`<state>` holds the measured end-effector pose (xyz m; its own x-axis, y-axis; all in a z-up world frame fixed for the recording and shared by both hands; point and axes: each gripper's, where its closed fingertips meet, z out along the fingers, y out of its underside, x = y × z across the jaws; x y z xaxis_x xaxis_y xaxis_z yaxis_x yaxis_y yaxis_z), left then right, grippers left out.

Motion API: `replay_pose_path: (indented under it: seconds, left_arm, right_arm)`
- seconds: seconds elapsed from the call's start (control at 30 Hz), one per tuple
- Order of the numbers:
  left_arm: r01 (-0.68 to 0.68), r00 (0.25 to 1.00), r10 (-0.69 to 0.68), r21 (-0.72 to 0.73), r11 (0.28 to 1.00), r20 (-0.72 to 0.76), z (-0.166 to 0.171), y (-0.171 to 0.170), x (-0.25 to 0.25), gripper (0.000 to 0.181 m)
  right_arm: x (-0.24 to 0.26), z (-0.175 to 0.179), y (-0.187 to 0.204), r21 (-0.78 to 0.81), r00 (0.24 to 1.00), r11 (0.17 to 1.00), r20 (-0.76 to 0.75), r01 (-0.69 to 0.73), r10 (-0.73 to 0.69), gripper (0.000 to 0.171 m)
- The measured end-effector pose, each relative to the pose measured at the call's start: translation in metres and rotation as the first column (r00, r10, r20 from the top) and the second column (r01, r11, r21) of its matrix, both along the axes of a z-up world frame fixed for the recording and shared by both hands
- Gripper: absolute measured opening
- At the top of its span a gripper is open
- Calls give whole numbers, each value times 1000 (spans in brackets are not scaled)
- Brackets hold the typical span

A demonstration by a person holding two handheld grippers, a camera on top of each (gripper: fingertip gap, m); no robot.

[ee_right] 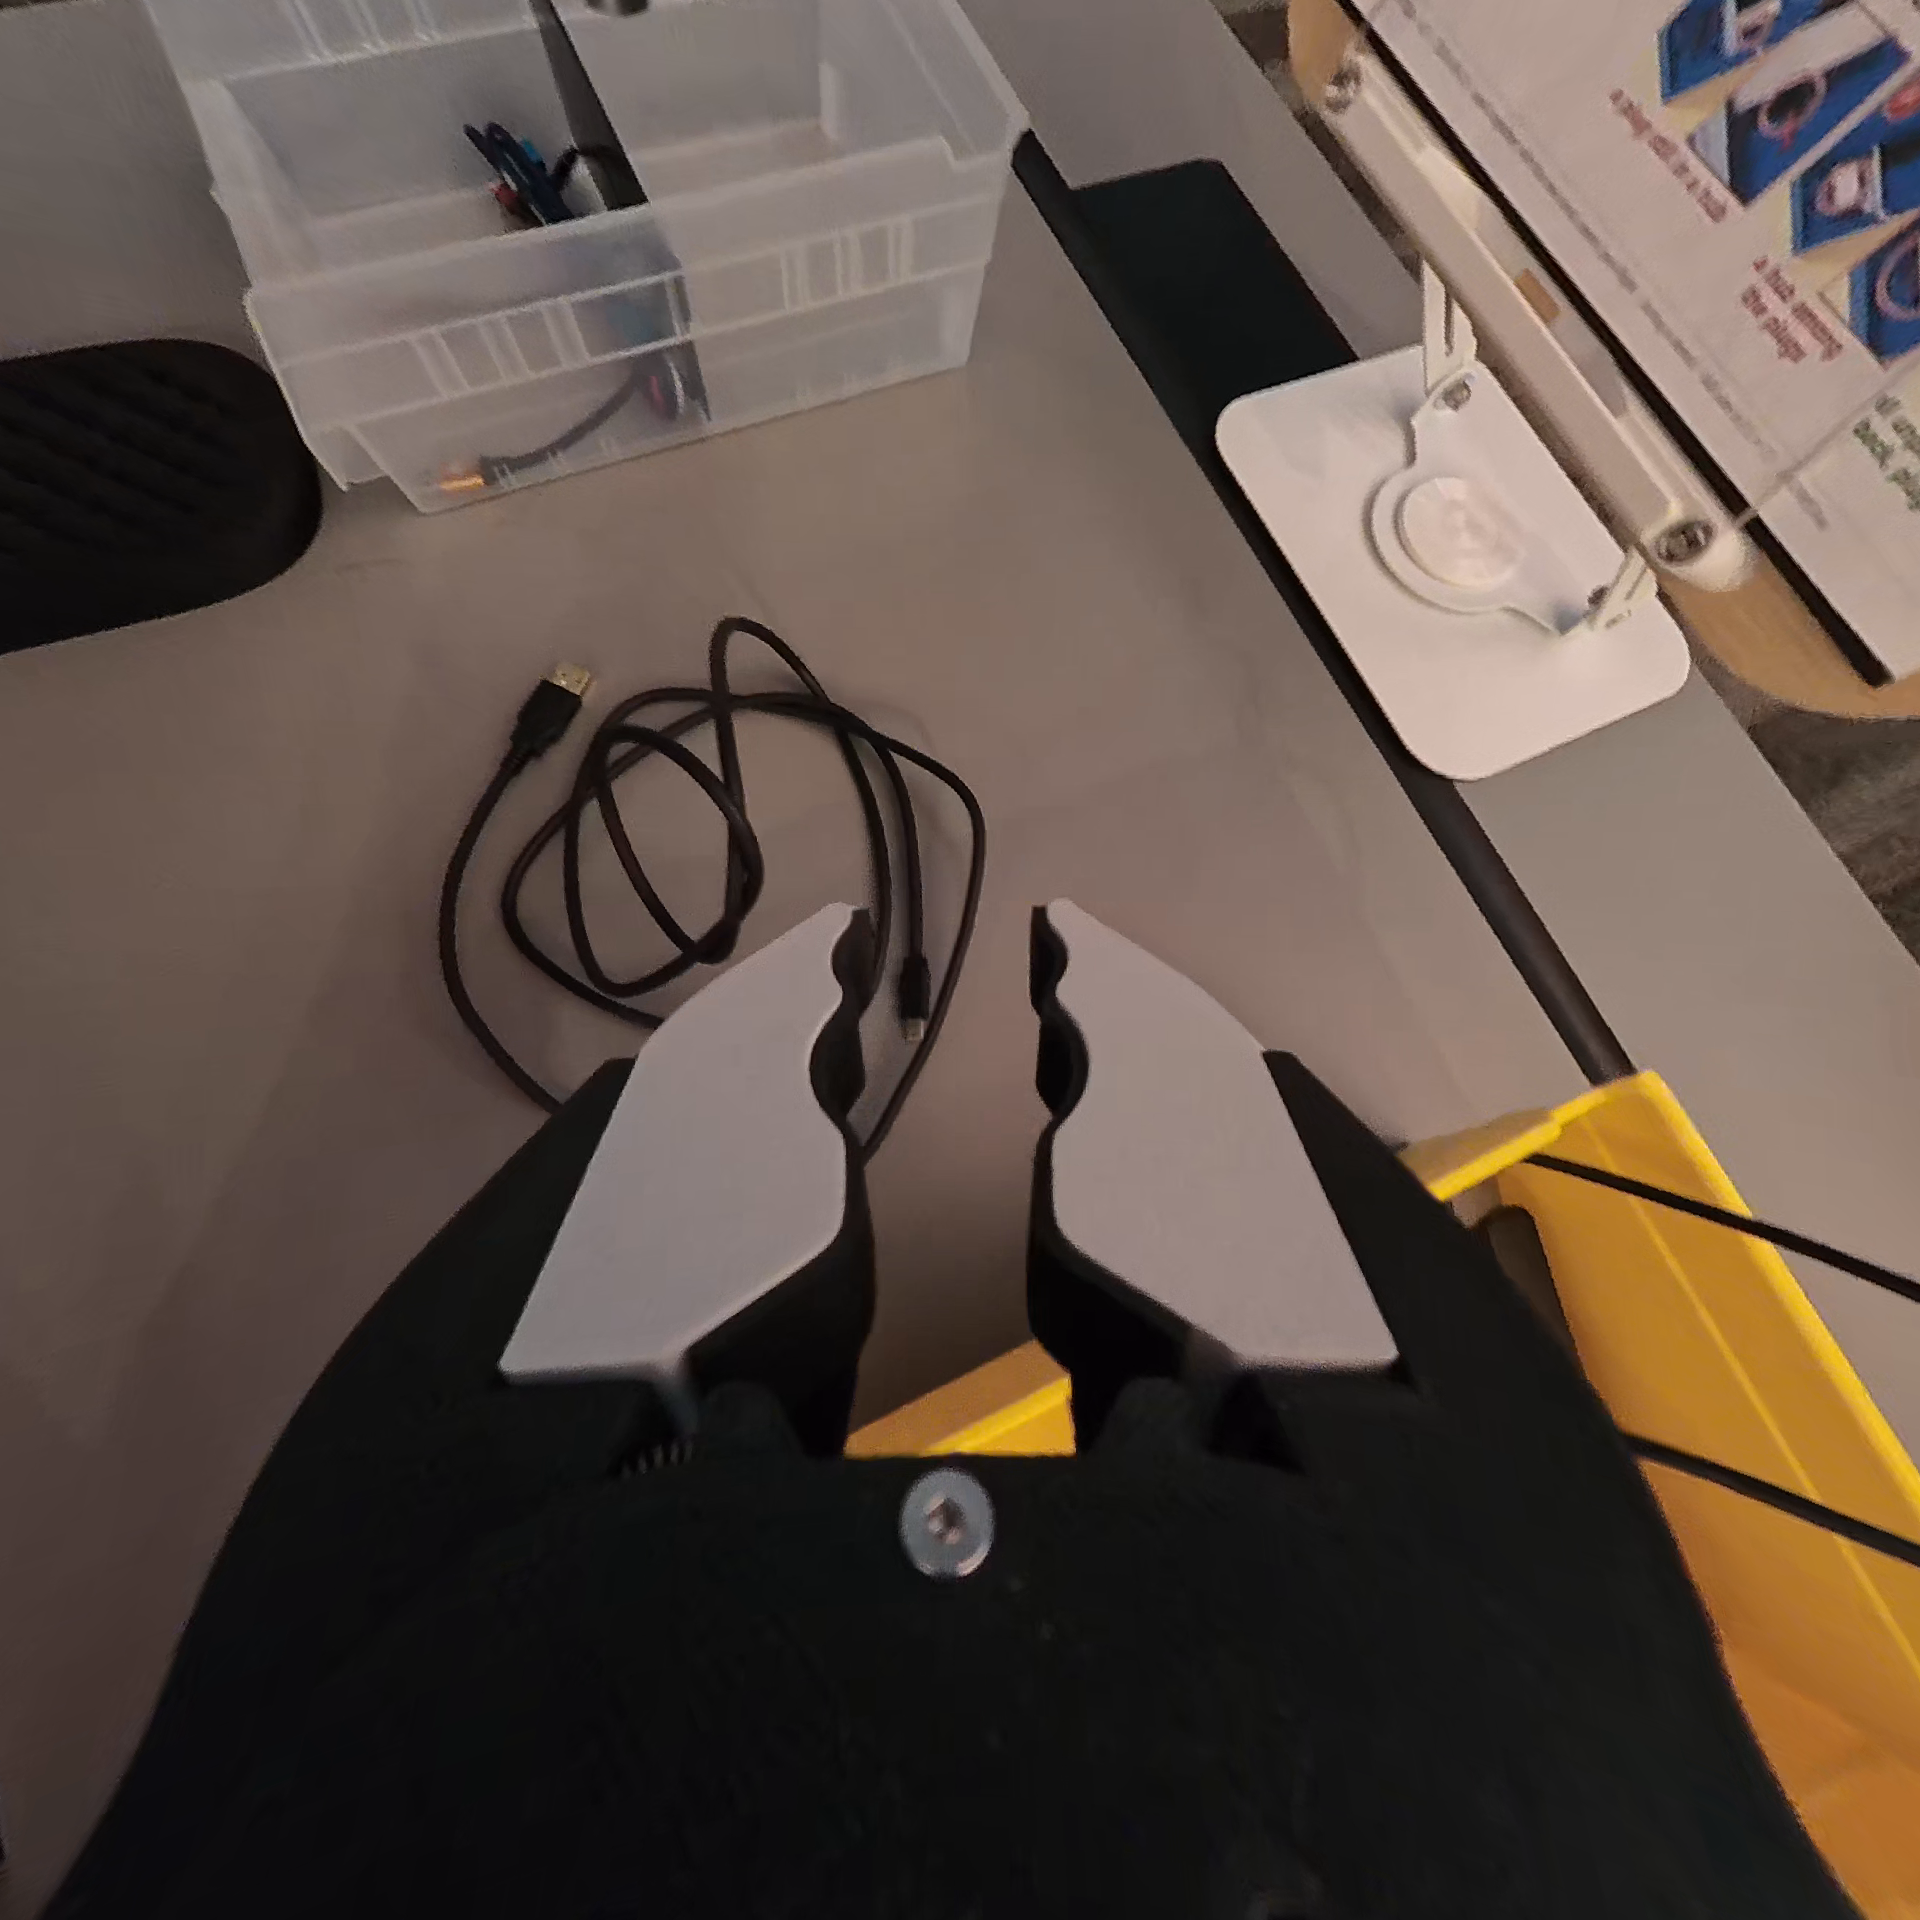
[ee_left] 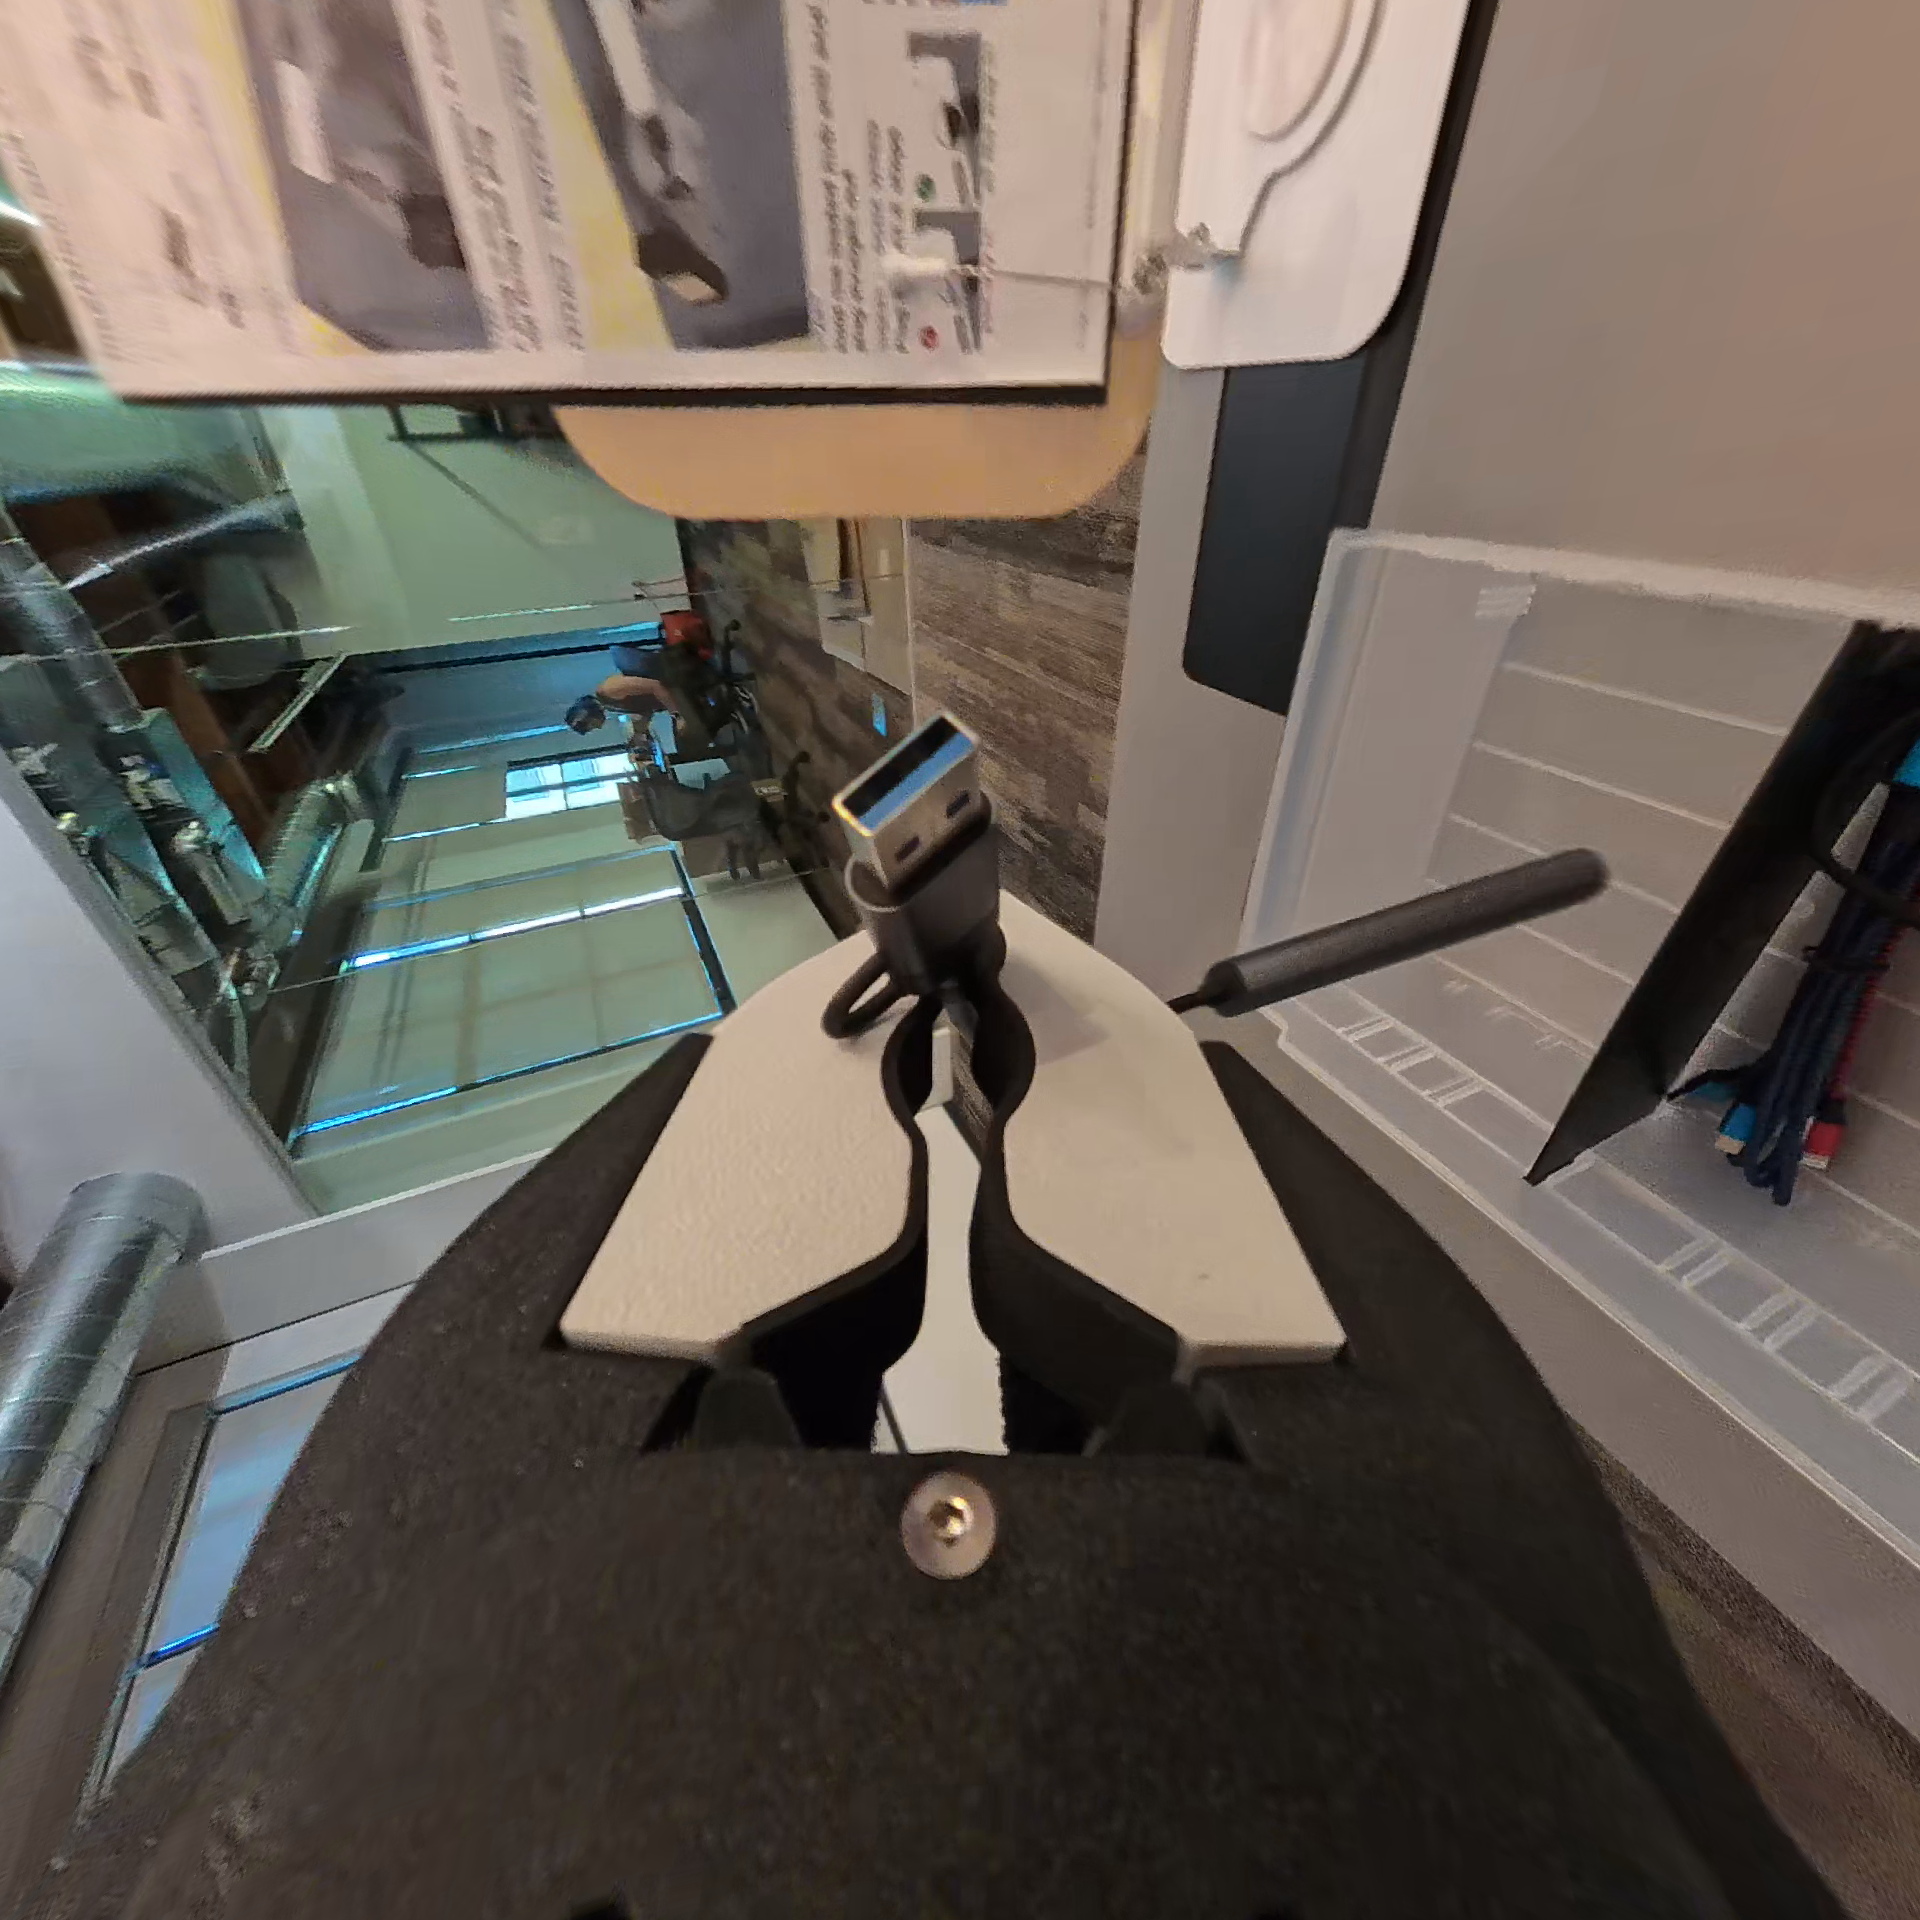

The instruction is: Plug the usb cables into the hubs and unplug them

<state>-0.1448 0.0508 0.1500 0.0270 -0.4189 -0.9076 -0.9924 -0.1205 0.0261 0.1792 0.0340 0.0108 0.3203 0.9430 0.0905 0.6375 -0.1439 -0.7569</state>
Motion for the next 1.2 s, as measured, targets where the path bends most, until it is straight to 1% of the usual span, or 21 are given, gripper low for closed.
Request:
replay_pose_path:
  seconds: [0.1,0.17,0.2,0.3,0.4,0.47,0.5,0.53,0.6,0.67,0.7,0.73,0.77,0.8,0.87,0.97,1.03,1.1,1.2]
  left_arm:
    - [23,1000,-23,23,999,11,30,-17,28,2]
    - [64,997,-65,26,998,36,48,-31,56,2]
    - [91,994,-92,29,995,52,56,-38,72,2]
    - [197,974,-199,33,980,106,77,-61,124,2]
    - [296,944,-298,37,954,142,92,-81,173,2]
    - [338,928,-340,45,940,153,98,-90,197,2]
    - [354,921,-357,49,934,153,100,-93,207,2]
    - [368,916,-372,55,928,153,103,-95,216,2]
    - [385,908,-390,64,921,151,105,-97,230,2]
    - [398,902,-405,74,914,147,106,-99,242,2]
    - [397,903,-403,73,915,151,105,-100,247,2]
    - [389,906,-396,73,918,151,103,-99,252,2]
    - [375,913,-381,70,925,146,101,-98,256,2]
    - [359,921,-366,70,931,135,98,-96,259,2]
    - [300,946,-308,79,951,105,93,-90,262,2]
    - [191,975,-204,129,973,91,93,-78,260,2]
    - [148,978,-165,130,980,131,94,-74,259,2]
    - [125,971,-145,111,986,189,94,-72,259,2]
    - [79,963,-100,94,992,249,95,-69,256,2]
  right_arm:
    - [-16,7,-9,32,997,998,-50,-49,50,30]
    - [-32,18,-20,95,985,988,-112,-123,134,31]
    - [-40,25,-27,156,971,973,-143,-169,191,34]
    - [-56,43,-50,378,921,885,-165,-271,352,37]
    - [-63,61,-67,574,899,778,-154,-257,410,40]
    - [-61,72,-74,648,895,726,-151,-231,419,44]
    - [-60,76,-76,659,896,717,-146,-227,418,47]
    - [-58,79,-79,648,895,728,-159,-224,417,50]
    - [-55,88,-81,553,882,807,-253,-206,398,52]
    - [-54,92,-80,334,864,921,-385,-199,326,60]
    - [-55,92,-77,213,860,960,-438,-184,262,60]
    - [-57,92,-77,123,850,976,-480,-180,217,60]
    - [-61,92,-80,74,836,978,-510,-194,204,60]
    - [-66,91,-80,54,834,982,-522,-180,181,60]
    - [-75,87,-78,82,845,989,-513,-125,149,59]
    - [-83,82,-71,131,862,991,-501,-10,75,60]
    - [-81,81,-61,155,856,985,-516,78,14,60]
    - [-77,80,-50,172,849,976,-528,136,-25,60]
    - [-77,79,-48,172,843,977,-537,129,-17,56]
